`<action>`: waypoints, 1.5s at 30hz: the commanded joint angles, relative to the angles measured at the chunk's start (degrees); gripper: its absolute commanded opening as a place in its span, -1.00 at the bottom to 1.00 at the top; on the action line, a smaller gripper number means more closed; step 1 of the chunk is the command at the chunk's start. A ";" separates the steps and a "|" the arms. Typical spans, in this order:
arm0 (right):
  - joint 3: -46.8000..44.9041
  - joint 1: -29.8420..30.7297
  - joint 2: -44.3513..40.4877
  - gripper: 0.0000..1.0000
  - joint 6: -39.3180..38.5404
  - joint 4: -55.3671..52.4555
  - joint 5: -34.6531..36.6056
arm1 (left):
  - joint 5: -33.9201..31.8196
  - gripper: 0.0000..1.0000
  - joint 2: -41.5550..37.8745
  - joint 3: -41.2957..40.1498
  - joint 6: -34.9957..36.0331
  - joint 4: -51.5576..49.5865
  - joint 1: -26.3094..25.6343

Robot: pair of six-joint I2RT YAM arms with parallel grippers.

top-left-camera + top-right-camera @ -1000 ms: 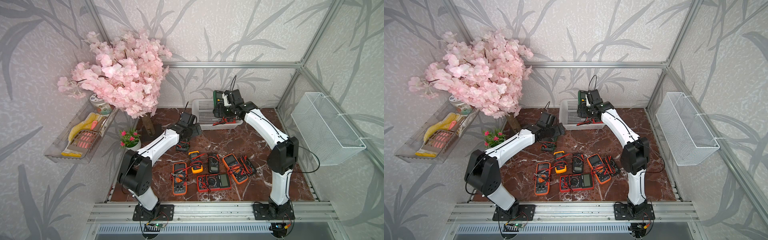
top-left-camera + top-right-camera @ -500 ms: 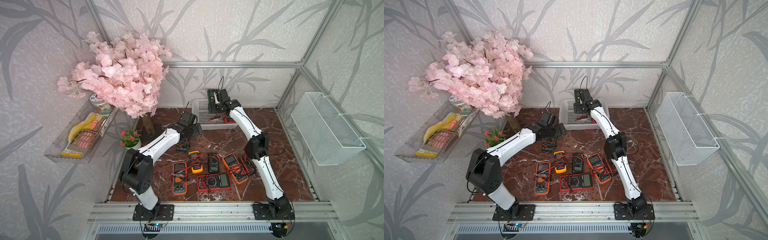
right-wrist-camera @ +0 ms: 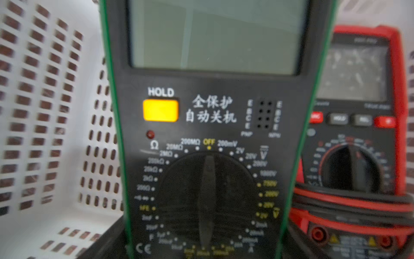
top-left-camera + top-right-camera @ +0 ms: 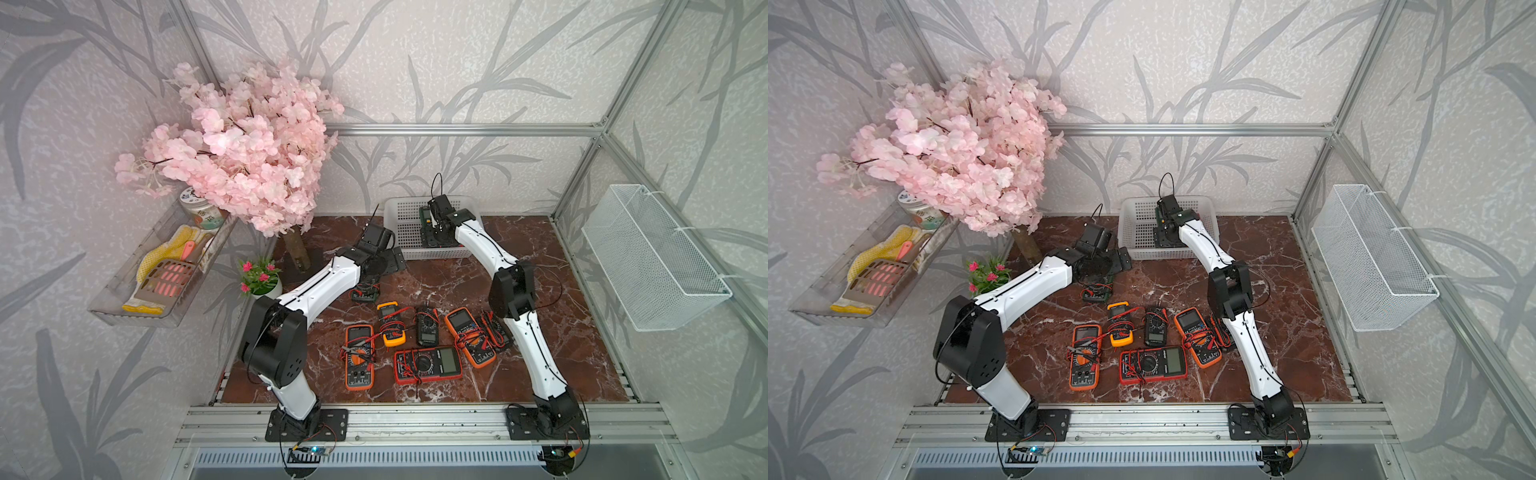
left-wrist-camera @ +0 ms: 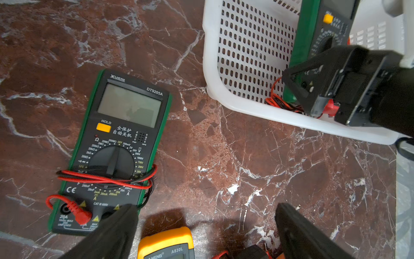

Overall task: Put the multimeter into the basket
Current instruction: Place the multimeter in the basket, then move the multimeter to the center of the board.

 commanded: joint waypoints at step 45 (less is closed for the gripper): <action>-36.76 -0.39 -42.90 0.96 6.30 -3.24 1.52 | 0.29 1.00 -0.99 1.13 1.19 -0.72 0.86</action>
